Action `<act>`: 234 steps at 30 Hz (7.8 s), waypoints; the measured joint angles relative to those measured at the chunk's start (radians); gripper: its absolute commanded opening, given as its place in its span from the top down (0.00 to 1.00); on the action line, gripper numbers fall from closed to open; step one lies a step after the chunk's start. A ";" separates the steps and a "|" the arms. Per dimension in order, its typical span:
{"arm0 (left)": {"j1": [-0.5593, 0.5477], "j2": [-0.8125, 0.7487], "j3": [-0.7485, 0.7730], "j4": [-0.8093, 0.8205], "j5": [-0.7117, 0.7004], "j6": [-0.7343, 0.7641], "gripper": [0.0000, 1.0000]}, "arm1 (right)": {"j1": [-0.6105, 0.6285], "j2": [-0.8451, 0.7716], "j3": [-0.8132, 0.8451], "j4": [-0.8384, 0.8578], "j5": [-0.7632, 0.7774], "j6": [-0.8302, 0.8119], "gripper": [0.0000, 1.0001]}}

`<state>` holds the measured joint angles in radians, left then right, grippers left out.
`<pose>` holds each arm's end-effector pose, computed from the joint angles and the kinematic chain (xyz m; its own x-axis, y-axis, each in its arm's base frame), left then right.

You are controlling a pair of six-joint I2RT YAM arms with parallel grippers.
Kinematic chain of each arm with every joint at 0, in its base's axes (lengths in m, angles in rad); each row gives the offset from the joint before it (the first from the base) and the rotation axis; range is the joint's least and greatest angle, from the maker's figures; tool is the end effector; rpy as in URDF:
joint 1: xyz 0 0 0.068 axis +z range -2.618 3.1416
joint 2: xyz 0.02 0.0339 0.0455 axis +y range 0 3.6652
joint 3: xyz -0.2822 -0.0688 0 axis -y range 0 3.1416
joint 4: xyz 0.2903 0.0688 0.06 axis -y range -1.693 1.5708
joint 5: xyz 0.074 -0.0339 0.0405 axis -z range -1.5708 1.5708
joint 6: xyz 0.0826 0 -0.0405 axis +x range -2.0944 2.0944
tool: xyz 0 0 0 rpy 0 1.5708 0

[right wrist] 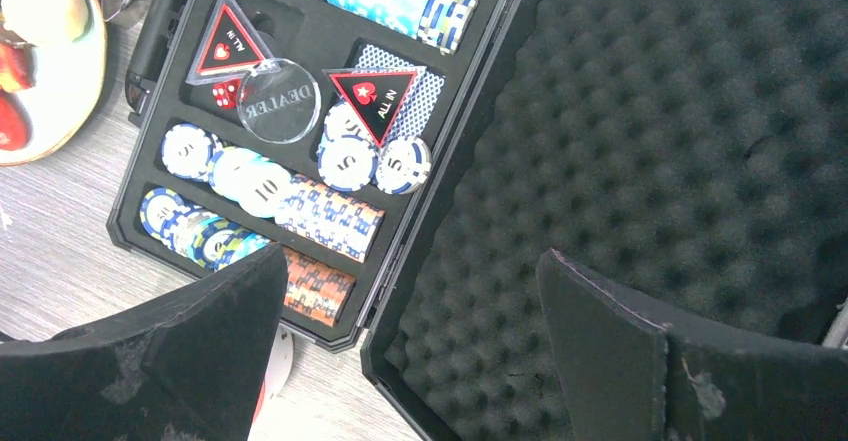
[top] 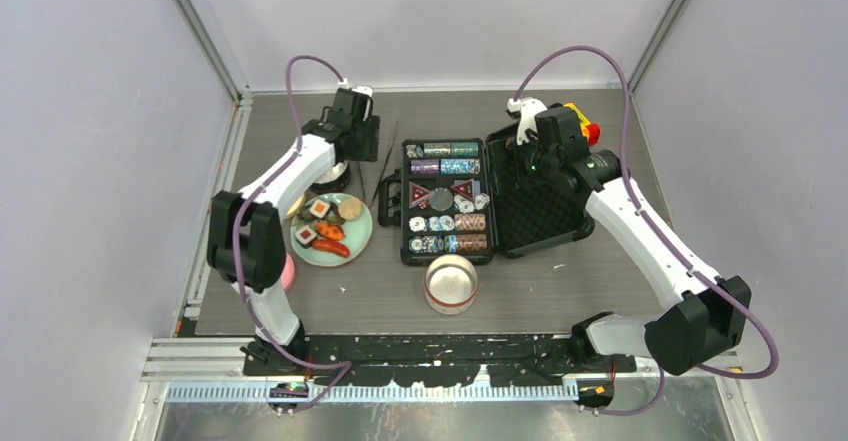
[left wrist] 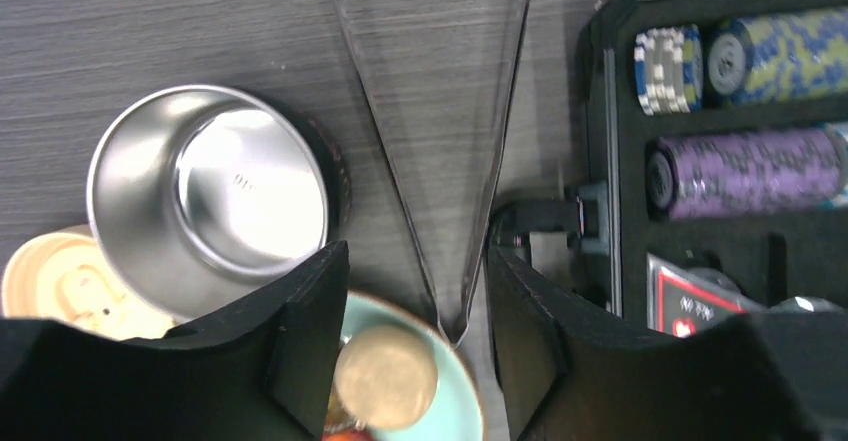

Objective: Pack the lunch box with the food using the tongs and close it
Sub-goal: Pick up the clamp at the center of the board.

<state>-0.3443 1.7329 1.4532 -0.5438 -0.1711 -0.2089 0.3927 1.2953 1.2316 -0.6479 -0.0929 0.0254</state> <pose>0.4441 -0.1443 0.2555 -0.7219 0.0417 -0.6908 0.0756 0.9970 -0.0188 0.3251 0.1430 0.3244 -0.6145 -0.2272 -0.7555 -0.4305 0.8991 0.0798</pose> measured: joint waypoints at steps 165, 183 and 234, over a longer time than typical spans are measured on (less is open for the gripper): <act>-0.061 -0.538 -0.537 1.019 1.394 -1.008 0.18 | -0.021 0.116 0.239 0.990 -0.958 0.883 0.99; -0.061 -0.497 -0.537 1.054 1.308 -1.094 0.38 | 0.001 0.117 0.112 1.111 -0.883 0.949 1.00; -0.061 -0.485 -0.507 0.865 1.263 -0.883 0.59 | 0.018 0.195 0.065 1.141 -0.877 1.096 0.86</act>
<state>-0.4053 1.2476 0.9466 0.3214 1.0920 -1.0916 0.4110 1.4902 1.2968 0.4931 -0.9695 1.1217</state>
